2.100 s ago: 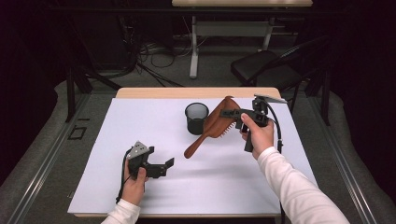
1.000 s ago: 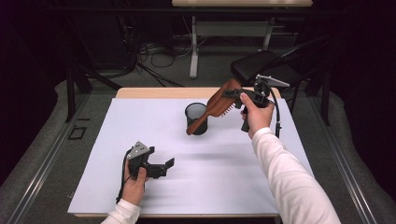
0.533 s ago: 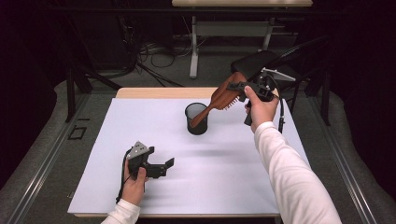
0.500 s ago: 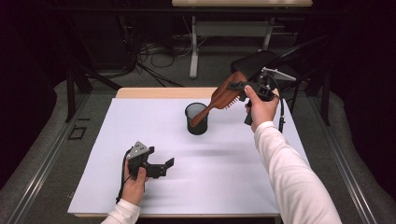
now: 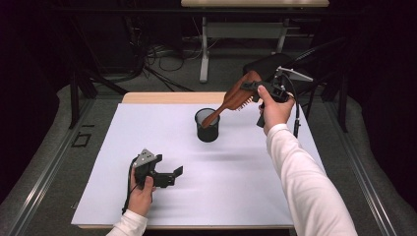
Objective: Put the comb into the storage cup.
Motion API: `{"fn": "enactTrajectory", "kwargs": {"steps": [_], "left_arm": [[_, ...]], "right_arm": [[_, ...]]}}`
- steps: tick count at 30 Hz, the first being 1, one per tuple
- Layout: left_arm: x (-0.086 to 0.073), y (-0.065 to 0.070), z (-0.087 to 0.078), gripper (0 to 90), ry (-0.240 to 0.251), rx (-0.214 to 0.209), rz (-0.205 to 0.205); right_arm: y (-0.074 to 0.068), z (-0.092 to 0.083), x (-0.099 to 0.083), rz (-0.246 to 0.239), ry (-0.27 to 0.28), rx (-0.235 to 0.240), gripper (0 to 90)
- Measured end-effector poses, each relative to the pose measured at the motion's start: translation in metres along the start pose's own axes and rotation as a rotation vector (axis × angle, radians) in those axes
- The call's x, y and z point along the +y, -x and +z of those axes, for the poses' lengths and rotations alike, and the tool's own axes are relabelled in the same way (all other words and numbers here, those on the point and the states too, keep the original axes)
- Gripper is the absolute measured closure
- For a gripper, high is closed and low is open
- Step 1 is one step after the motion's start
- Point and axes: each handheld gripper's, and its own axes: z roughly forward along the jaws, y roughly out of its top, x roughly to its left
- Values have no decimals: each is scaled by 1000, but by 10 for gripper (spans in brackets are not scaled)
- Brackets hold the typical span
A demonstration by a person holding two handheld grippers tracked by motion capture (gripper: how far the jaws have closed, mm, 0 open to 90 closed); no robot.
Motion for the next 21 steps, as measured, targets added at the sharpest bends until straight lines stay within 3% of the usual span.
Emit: {"fn": "enactTrajectory", "kwargs": {"steps": [21], "left_arm": [[0, 0, 0, 3, -1, -1, 1]], "right_arm": [[7, 14, 1, 2, 56, -77, 486]]}}
